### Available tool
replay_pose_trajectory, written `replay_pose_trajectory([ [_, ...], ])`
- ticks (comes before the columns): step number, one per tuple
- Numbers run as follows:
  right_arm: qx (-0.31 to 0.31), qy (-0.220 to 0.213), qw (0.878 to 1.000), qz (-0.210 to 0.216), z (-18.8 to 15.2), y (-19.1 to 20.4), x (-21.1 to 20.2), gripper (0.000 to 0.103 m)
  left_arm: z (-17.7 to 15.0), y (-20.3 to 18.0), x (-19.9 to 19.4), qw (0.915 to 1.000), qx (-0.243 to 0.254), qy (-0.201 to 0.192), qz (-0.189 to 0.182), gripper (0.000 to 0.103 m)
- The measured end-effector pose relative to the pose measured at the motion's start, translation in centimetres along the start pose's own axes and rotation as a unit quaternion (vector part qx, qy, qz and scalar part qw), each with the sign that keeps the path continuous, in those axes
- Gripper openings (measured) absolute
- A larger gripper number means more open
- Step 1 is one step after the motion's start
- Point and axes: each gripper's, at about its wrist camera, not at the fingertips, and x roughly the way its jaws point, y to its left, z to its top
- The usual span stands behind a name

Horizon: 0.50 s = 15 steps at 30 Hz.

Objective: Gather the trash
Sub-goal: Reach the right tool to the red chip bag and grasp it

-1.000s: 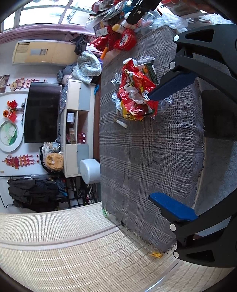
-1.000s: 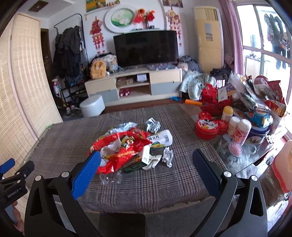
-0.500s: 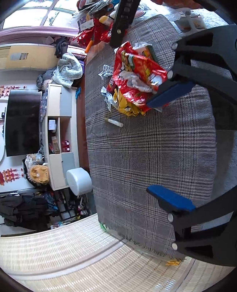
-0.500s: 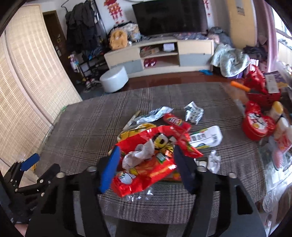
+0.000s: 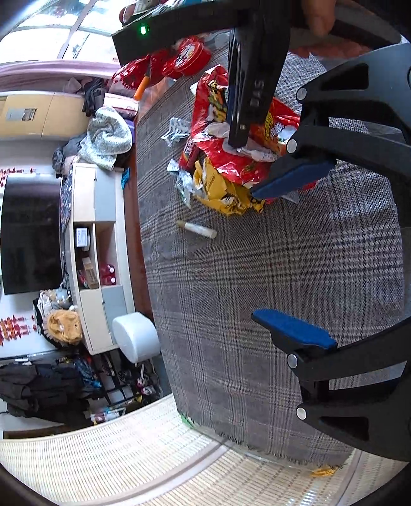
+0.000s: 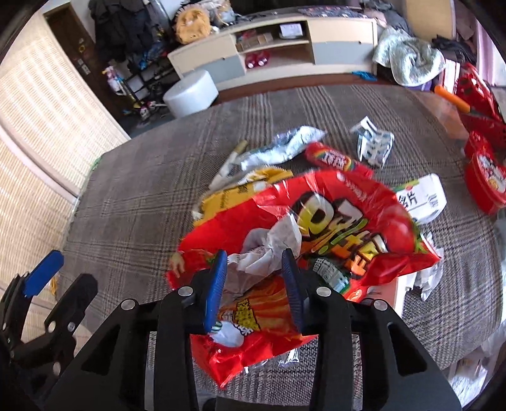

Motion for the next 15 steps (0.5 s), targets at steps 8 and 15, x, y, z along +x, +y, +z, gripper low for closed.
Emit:
replay_pose_trajectory([
  [8, -0.004, -0.001, 1.0, -0.003, -0.1, -0.4, 0.3, 0.004, -0.6, -0.4, 1.1, 0.9998, 0.002, 0.013, -0.016, 0.068],
  [15, -0.017, -0.071, 0.997, -0.011, 0.8, -0.6, -5.3, 0.003, -0.6, -2.4, 1.9, 0.999, 0.012, 0.022, -0.037, 0.068],
])
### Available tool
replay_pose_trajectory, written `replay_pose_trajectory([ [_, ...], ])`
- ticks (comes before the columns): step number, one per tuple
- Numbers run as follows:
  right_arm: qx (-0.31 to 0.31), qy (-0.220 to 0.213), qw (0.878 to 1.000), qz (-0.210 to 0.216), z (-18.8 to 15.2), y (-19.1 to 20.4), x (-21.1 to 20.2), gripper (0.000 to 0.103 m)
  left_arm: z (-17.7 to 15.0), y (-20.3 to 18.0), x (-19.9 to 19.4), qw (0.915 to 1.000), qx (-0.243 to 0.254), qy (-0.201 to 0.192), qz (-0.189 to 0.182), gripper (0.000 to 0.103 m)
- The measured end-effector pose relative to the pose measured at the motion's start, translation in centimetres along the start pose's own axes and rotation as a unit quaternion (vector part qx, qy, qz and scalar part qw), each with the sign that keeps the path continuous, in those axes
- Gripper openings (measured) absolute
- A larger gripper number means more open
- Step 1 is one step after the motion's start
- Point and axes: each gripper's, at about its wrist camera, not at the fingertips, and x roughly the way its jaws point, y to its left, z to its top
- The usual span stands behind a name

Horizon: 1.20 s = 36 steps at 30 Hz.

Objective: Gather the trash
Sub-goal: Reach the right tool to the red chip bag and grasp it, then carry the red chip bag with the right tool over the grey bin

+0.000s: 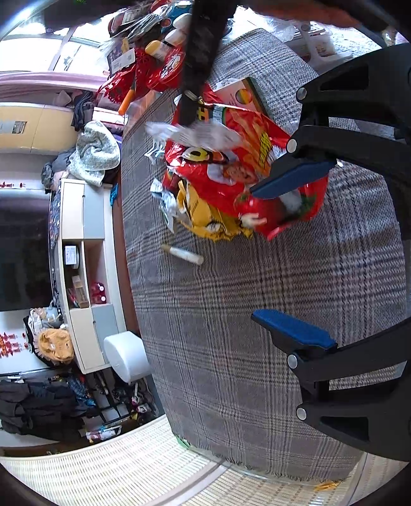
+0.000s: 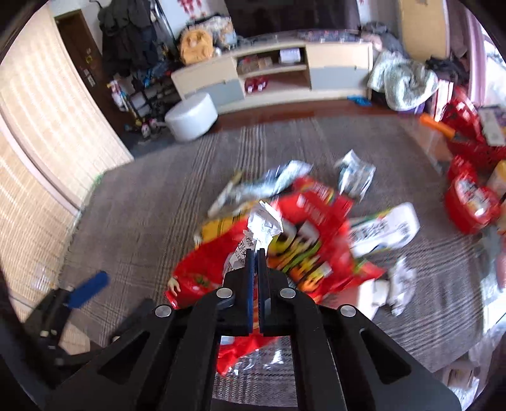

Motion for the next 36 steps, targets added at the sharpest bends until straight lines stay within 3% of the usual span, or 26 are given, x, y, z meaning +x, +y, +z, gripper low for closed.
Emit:
replay_pose_trajectory([
  [7, -0.004, -0.036, 0.999, -0.005, 0.9, -2.7, -2.8, 0.004, 0.6, -1.2, 2.6, 0.9999, 0.012, 0.007, -0.005, 0.068],
  [11, -0.028, -0.045, 0.999, -0.004, 0.8, -3.0, -2.9, 0.004, 0.6, -1.4, 4.7, 0.9994, 0.007, 0.019, -0.026, 0.081],
  [14, -0.031, -0.045, 0.998, 0.001, 0.9, -3.2, -2.6, 0.004, 0.4, -1.9, 5.7, 0.9988, 0.014, 0.03, -0.035, 0.08],
  [16, -0.03, -0.044, 0.999, 0.008, 0.6, -3.1, -2.5, 0.004, 0.2, -2.5, 6.3, 0.9979, 0.019, 0.039, -0.047, 0.056],
  [17, -0.03, -0.044, 0.999, 0.01, 0.5, -3.1, -2.4, 0.004, 0.1, -2.6, 6.5, 0.9975, 0.018, 0.044, -0.053, 0.037],
  [18, -0.032, -0.044, 0.999, 0.008, 0.4, -3.1, -2.4, 0.004, 0.0, -2.7, 6.6, 0.9972, 0.016, 0.047, -0.056, 0.028],
  [20, -0.033, -0.043, 0.999, 0.005, 0.3, -3.2, -2.4, 0.004, 0.0, -2.9, 6.3, 0.9974, 0.02, 0.044, -0.054, 0.023],
  [24, -0.034, -0.05, 0.998, -0.01, 0.1, -3.3, -2.9, 0.004, 0.1, -3.2, 4.4, 0.9986, 0.026, 0.022, -0.04, 0.002],
  [30, -0.036, -0.059, 0.997, -0.015, -0.3, -3.1, -4.2, 0.003, 0.9, -2.9, 0.1, 0.9992, 0.013, -0.022, -0.03, 0.0],
  [36, -0.038, -0.074, 0.997, -0.001, -2.0, -2.1, -8.4, 0.003, 0.5, -3.3, -6.6, 0.9977, 0.018, -0.066, -0.003, 0.0],
])
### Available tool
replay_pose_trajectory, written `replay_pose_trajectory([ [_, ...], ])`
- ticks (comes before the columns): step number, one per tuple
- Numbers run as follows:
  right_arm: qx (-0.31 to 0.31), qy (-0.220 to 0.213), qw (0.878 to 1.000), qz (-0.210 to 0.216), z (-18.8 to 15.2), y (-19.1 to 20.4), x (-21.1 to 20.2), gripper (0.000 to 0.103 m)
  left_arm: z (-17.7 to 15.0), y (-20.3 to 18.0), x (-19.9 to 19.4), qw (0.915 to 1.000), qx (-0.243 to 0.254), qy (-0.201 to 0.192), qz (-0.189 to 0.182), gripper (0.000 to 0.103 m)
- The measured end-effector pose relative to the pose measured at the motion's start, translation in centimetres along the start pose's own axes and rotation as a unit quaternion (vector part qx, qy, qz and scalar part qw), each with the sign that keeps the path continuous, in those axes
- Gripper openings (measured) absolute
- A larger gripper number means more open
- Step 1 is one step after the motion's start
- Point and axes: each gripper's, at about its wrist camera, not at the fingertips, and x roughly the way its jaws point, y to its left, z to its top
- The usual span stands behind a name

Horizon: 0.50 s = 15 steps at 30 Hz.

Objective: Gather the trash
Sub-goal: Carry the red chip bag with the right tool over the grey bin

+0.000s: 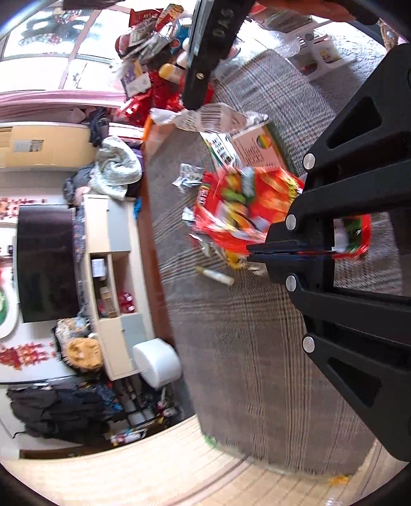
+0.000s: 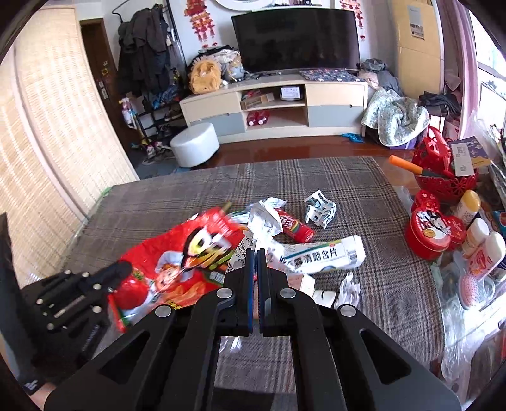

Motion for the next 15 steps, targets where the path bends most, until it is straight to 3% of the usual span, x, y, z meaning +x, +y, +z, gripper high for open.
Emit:
replay_pose_trajectory([
  [6, -0.011, -0.009, 1.0, 0.008, -2.9, 2.1, -5.4, 0.003, -1.0, -0.6, -7.6, 0.9993, -0.006, -0.031, 0.02, 0.0],
  [15, -0.013, 0.005, 0.999, 0.029, -10.3, 3.7, -11.1, 0.003, -8.3, -2.4, -15.6, 0.9994, -0.021, -0.025, 0.007, 0.0],
])
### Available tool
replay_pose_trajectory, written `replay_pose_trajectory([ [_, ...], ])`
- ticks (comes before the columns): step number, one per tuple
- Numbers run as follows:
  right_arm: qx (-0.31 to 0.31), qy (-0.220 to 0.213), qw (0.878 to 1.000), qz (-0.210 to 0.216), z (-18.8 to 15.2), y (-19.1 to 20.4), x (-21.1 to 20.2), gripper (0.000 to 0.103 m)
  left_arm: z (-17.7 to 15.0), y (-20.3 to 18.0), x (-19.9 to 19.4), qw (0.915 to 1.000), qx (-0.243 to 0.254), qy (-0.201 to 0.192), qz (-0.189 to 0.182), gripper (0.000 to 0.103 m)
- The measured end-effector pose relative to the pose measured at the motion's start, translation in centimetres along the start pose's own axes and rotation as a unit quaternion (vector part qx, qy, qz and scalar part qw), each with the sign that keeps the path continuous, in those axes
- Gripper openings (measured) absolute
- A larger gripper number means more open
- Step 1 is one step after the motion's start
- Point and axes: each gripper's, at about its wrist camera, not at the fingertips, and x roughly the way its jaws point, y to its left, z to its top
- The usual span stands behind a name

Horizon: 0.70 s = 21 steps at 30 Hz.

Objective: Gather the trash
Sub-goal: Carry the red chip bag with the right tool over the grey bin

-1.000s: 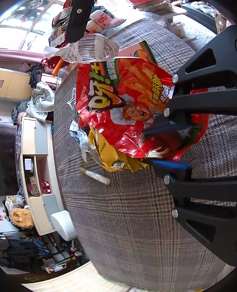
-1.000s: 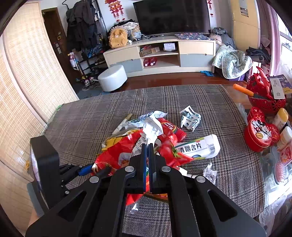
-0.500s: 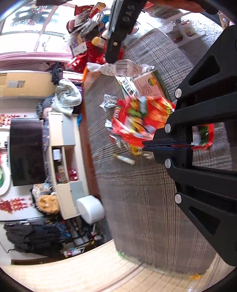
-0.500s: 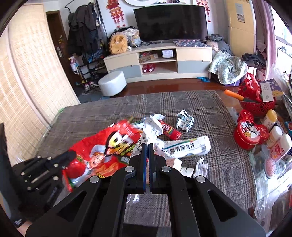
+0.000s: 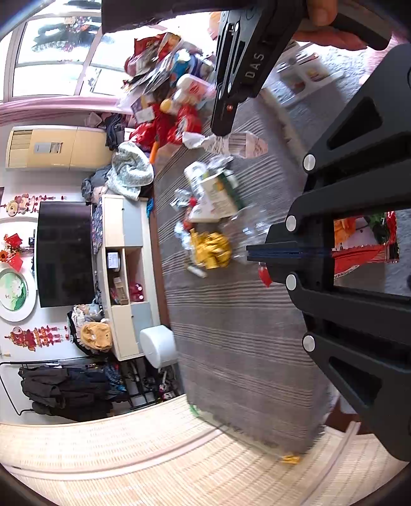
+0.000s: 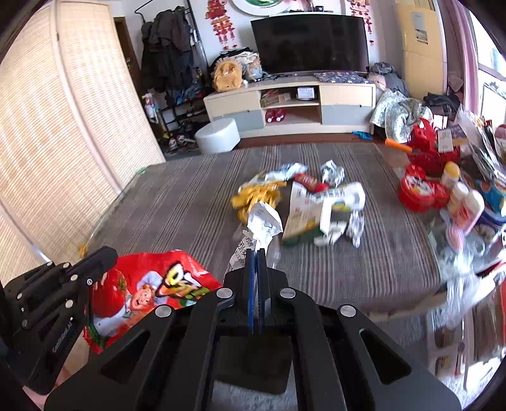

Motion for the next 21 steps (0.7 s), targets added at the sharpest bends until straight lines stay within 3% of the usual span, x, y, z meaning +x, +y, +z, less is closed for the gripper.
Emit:
replay_pose_trajectory([
  [8, 0.004, 0.04, 0.999, 0.003, -6.5, 0.2, -0.2, 0.003, -6.2, -2.2, -1.3, 0.9994, 0.011, 0.026, -0.019, 0.0],
  [16, 0.006, 0.085, 0.996, -0.004, -11.1, -0.2, 4.7, 0.003, -11.9, -2.7, 4.2, 0.9965, 0.0, 0.079, -0.029, 0.0],
  [21, 0.012, 0.123, 0.992, -0.009, -13.6, -0.7, 9.8, 0.003, -14.8, -2.0, 9.1, 0.9926, -0.018, 0.114, -0.038, 0.0],
])
